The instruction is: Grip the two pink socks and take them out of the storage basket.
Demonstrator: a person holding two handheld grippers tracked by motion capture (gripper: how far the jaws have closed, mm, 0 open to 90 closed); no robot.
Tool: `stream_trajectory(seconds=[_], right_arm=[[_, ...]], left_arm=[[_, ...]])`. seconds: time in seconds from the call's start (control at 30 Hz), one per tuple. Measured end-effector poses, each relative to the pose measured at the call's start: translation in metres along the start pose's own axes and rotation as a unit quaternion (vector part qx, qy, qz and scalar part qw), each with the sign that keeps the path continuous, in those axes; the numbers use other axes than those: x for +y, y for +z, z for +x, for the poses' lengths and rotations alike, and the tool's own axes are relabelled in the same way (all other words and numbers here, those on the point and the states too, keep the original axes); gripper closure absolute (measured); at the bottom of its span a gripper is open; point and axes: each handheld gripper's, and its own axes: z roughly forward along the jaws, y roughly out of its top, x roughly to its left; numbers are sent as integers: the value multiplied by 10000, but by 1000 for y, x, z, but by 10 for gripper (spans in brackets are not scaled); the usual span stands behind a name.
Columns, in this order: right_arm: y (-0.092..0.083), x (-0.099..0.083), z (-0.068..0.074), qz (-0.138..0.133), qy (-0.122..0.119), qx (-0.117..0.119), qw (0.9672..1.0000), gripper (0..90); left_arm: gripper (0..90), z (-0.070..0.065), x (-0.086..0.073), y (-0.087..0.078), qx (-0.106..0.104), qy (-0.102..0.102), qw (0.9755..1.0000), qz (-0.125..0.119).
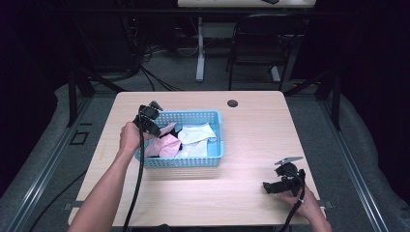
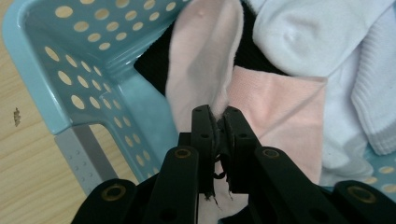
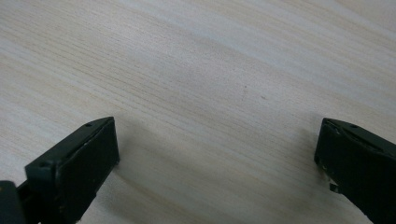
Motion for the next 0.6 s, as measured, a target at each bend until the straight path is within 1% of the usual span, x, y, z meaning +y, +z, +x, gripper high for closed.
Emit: stream_trajectory(seconds=[0.03, 0.13, 0.23, 0.33, 0.37, 0.5, 0.6], right_arm=[[0, 0, 0, 29, -32, -16, 10000, 0], [0, 0, 0, -25, 7, -13, 10000, 0], [0, 0, 0, -25, 8, -12, 10000, 0], [0, 0, 0, -25, 6, -12, 10000, 0], [0, 0, 0, -26, 7, -15, 10000, 0], [0, 0, 0, -25, 8, -11, 10000, 0], [0, -1, 0, -24, 5, -15, 10000, 0]], left_arm=[[845, 0, 0, -3, 13, 40, 10000, 1], [847, -2, -1, -10, 35, 97, 9999, -69], [848, -2, 0, -20, 19, 104, 9998, -170], [848, -2, 1, -30, 33, 129, 9996, -257], [849, -2, 1, -32, 67, 146, 9994, -290], [850, -1, 2, -42, 51, 151, 9992, -377], [852, -3, 4, -50, -12, 208, 9987, -462]])
